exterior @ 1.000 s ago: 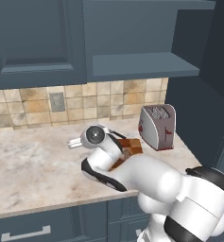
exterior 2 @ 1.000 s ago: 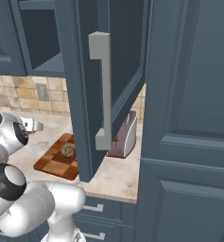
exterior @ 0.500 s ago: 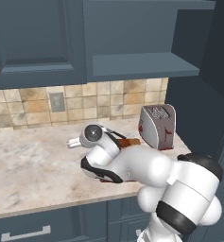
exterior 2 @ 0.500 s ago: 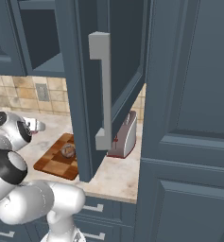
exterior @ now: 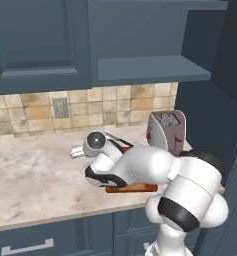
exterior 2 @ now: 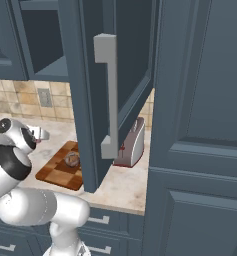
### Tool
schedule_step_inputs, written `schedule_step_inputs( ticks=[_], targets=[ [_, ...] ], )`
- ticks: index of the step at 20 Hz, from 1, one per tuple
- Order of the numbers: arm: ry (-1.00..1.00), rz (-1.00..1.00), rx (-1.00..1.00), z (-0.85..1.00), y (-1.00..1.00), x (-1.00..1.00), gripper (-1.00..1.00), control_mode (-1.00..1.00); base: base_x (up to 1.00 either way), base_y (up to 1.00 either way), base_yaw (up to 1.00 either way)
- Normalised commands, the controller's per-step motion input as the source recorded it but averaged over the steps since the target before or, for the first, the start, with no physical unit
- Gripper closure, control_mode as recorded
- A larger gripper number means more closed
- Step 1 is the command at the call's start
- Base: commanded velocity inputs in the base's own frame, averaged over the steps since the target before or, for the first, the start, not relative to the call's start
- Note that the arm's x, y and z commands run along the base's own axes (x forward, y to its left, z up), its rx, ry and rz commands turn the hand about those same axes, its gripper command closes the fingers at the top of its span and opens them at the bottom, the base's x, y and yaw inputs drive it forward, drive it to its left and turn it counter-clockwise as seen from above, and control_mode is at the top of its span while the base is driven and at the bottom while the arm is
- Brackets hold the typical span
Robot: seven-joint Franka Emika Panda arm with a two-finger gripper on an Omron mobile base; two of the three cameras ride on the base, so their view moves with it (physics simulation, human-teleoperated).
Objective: Pick the bread, place it on the cutting board, pick the jam, place it on the counter, and close the cabinet.
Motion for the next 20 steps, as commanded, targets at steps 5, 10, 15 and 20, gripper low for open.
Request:
schedule_step_inputs(
  ticks=[5,10,15,20],
  targets=[
    [0.04,0.00,0.00,-0.14,0.02,0.02,1.00,-1.00,0.00,0.00,0.00],
    [0.02,0.00,0.00,-0.17,0.01,0.01,1.00,-1.00,0.00,0.00,0.00],
    [0.02,0.00,0.00,-0.21,0.04,0.01,1.00,-1.00,0.00,0.00,0.00],
    [0.02,0.00,0.00,-0.21,0.05,0.00,1.00,-1.00,0.00,0.00,0.00]
  ],
)
